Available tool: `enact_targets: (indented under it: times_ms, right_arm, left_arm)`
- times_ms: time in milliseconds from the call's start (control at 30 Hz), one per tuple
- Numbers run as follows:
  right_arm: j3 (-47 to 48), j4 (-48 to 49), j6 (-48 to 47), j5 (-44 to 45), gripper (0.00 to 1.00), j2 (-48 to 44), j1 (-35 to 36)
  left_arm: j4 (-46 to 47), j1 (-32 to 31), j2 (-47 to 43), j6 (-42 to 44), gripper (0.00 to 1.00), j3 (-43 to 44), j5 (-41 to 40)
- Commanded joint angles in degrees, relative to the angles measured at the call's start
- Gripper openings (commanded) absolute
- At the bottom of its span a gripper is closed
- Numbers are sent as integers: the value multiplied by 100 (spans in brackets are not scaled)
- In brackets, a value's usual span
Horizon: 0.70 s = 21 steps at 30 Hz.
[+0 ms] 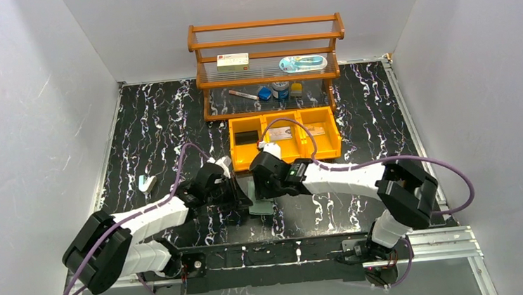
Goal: Take the credit cards out of the card holder
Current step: Open the card holder at the center of the board.
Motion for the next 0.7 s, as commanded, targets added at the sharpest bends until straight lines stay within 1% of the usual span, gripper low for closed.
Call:
enact_targets:
  times_ms: [0,133,267,367,467,667]
  right_arm:
    - [342,49,-92,70,53,355,80]
    - [459,-356,1,399,48,570,89]
    - [322,-537,203,824,39,457,97]
    - [281,-622,172,985,23,405,98]
    - [296,-683,161,1018,15,384,96]
    - [279,-729,246,1071,13,332,97]
  left_arm:
    - [-150,-75,10,57,0,246,-56]
    - [-383,-72,-30,231,0,362,-166]
    - [-491,-80,-42,298,0,440,-197]
    - [-504,-76,-11,331,0,487,-187]
    - [-596,-71,9,406,0,554,-243]
    - [-773,-76,4,513,0,587,-323]
